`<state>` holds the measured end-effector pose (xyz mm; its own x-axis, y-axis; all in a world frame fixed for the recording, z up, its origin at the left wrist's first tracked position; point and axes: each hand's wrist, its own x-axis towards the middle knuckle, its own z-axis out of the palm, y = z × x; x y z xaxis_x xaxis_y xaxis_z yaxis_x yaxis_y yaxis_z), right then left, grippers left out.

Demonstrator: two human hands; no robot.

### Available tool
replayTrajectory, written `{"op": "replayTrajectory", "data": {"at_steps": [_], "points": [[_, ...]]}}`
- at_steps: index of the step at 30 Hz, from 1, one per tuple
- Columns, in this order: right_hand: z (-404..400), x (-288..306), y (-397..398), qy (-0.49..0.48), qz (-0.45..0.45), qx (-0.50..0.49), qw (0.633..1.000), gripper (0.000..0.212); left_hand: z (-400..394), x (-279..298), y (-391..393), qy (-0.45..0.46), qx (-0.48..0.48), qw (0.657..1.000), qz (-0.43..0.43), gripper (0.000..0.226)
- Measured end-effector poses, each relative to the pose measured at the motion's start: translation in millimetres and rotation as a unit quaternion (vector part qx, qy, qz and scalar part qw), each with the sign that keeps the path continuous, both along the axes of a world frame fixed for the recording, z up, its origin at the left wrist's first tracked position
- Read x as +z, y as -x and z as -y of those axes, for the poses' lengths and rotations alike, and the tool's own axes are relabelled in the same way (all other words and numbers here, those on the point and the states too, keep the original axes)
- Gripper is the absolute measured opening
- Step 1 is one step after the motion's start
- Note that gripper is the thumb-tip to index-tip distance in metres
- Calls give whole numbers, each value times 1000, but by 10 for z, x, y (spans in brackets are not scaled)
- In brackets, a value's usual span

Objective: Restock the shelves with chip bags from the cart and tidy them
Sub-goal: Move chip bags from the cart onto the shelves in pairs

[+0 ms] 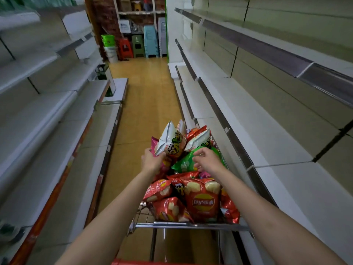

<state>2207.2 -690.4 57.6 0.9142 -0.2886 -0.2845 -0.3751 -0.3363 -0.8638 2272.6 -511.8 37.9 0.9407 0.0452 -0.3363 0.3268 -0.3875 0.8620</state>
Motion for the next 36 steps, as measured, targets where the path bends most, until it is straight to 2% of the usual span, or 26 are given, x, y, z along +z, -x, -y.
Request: {"op": "replayTrajectory", "data": {"at_steps": [2,7,10,15,17,19,22,24,26,28,30,32,34,36], "points": [[33,-18,-171,0,-7,-9,1000,7,-23,-83,-248,-16,2,1000,-11,75],[92,-88,-468,-2,-25,-22,999,4,10,-236,-625,31,-34,998,-35,82],[113,-113,-610,1,-34,-24,999,8,57,-313,-759,13,-65,997,-26,62],[101,-76,-801,13,-34,-30,999,8,98,-284,-890,-44,-57,996,58,31],[78,-40,-871,14,-30,-26,999,11,85,-218,-904,-39,-50,993,100,17],[44,0,-932,32,-22,-12,999,22,58,-108,-907,-7,-65,988,140,10],[4,55,-1011,80,4,6,997,65,-19,122,-946,48,-88,975,196,6],[4,101,-1044,91,22,25,995,93,-48,298,-981,83,-99,968,213,9],[10,159,-1046,43,31,53,997,105,-62,439,-1012,131,-91,967,196,10],[8,204,-1013,-39,31,80,996,99,-48,515,-1042,194,-68,967,151,13],[-3,218,-955,-64,12,105,992,84,-18,522,-1038,236,-53,965,106,16],[18,168,-922,-81,15,98,992,78,5,484,-1029,251,-54,963,76,22],[75,107,-905,-115,27,69,991,75,19,403,-1037,250,-98,962,39,37],[148,83,-906,-141,31,36,989,71,25,293,-1039,226,-181,957,-11,64]]}}
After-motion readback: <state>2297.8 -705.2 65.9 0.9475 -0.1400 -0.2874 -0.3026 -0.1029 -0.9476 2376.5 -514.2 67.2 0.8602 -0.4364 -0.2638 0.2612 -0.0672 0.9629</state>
